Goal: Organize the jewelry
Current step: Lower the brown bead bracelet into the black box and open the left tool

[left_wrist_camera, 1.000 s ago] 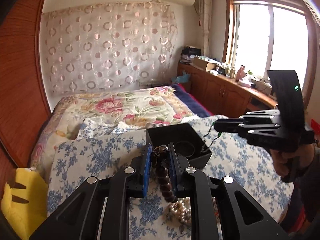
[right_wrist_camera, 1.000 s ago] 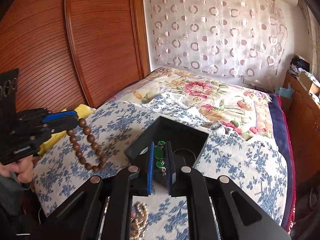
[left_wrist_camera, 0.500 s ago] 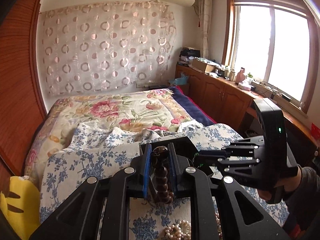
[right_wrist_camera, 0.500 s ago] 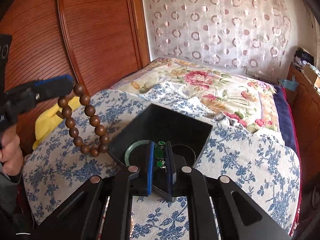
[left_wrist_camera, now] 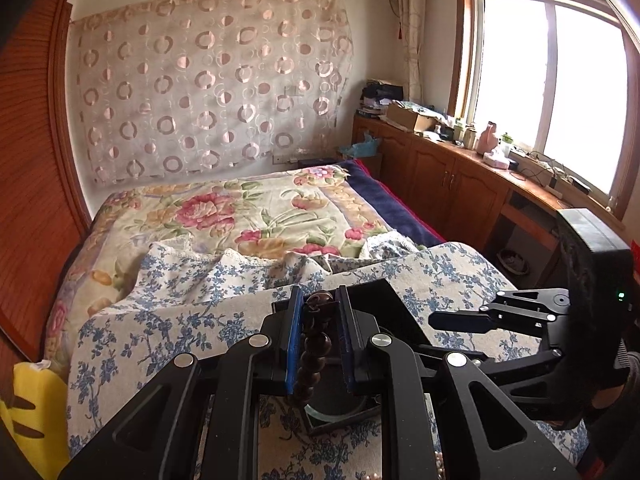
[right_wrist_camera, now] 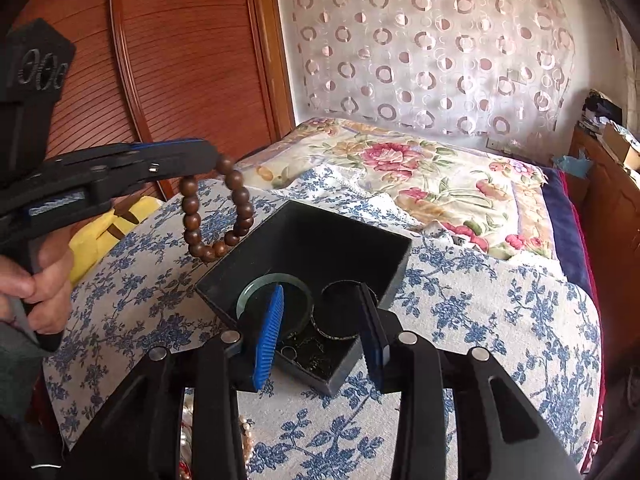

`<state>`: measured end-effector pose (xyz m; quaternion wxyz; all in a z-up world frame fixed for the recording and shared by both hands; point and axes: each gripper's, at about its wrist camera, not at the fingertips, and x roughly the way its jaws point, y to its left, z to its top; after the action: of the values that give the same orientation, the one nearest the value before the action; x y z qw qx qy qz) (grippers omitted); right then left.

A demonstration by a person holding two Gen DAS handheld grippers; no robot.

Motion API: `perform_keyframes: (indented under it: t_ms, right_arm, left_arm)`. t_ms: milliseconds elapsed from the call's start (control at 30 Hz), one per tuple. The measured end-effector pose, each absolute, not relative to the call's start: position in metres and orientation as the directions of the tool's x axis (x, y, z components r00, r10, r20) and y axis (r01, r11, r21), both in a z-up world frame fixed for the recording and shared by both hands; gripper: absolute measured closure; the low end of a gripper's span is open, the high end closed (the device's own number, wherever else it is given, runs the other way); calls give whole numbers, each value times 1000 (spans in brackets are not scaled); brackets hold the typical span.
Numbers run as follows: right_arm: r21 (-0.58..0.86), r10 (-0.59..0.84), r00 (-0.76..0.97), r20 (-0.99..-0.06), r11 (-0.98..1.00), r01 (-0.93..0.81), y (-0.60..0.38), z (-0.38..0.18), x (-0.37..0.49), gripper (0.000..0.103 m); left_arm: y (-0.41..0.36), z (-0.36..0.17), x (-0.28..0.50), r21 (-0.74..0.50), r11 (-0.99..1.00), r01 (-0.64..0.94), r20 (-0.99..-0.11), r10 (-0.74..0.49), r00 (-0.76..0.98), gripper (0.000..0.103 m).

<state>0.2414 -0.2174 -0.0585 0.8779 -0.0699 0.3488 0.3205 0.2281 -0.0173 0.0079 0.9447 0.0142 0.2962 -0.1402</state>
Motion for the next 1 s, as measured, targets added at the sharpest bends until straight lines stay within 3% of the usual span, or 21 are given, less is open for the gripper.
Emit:
perform_keyframes:
  t_ms: [1000]
  right_arm:
    - [89,479,577,-662,814,-573,-239,-65,221,64]
  left_arm:
    - [-36,4,232,-34,952,304,-591,-265,762,87]
